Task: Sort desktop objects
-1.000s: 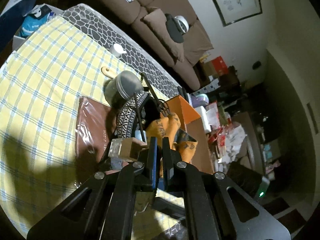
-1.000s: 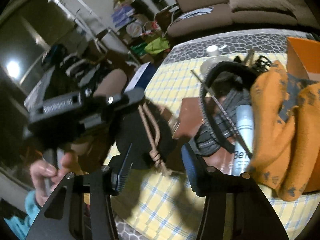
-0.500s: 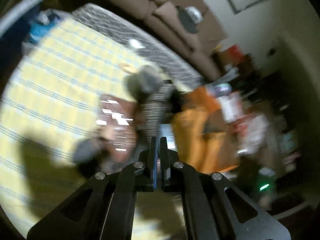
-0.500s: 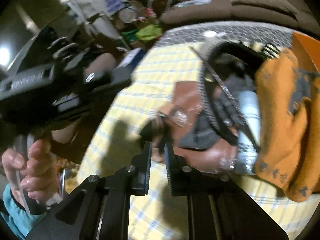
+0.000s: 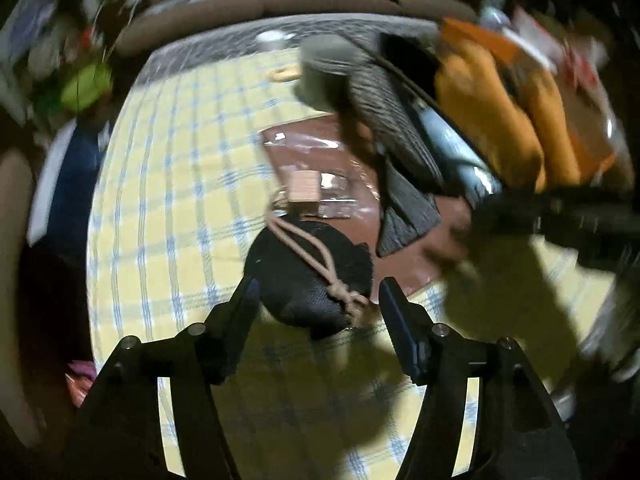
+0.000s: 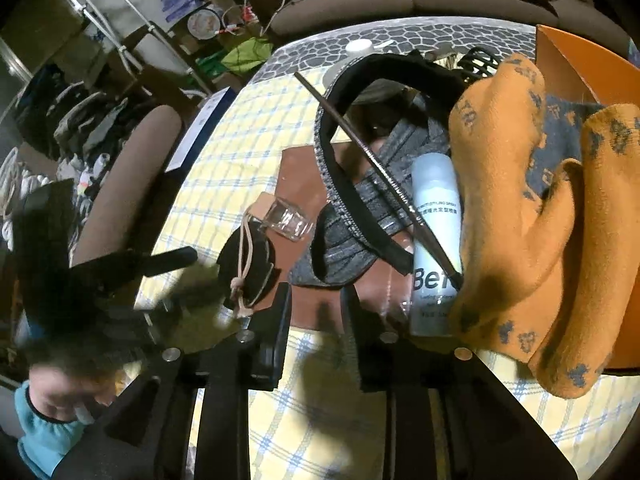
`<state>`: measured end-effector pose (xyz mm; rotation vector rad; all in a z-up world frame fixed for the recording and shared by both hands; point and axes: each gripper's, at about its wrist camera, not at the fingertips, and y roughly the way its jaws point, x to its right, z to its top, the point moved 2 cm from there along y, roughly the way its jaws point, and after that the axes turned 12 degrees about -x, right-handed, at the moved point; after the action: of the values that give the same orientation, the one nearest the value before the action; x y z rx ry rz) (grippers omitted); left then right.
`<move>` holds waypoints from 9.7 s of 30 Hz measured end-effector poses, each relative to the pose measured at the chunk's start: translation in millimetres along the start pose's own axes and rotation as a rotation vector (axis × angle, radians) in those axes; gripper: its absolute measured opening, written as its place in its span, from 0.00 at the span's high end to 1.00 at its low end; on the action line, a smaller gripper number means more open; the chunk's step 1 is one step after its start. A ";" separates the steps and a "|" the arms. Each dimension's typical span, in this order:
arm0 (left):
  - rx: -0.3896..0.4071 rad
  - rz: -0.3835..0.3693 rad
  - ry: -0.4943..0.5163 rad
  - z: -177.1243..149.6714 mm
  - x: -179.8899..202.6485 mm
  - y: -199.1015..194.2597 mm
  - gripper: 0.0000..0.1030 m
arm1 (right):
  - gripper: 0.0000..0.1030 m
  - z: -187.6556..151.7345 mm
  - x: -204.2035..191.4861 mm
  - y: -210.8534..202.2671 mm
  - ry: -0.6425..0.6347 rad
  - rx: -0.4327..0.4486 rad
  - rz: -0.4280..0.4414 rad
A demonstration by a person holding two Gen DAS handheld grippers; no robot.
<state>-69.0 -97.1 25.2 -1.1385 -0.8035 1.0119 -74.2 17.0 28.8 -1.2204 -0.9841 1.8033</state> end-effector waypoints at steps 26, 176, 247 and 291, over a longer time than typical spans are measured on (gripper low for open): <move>0.096 -0.902 -0.471 1.1 -82.3 -31.2 0.82 | 0.71 4.2 4.7 -20.9 0.026 0.053 0.045; 0.230 -0.599 -0.018 -14.5 -53.1 -79.0 0.64 | 0.73 33.6 -30.3 32.8 0.143 0.038 0.161; 0.049 -0.399 0.122 138.2 264.1 -27.6 0.36 | 0.58 -38.0 283.5 -182.6 0.534 0.337 -0.269; 0.145 -0.389 -0.410 55.6 -41.2 -30.5 0.00 | 0.16 45.4 23.5 -68.6 0.052 0.248 -0.167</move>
<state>-127.2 -120.0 67.9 -0.6210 -1.2034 0.9645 -113.5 59.0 92.1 -0.9974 -0.7823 1.6959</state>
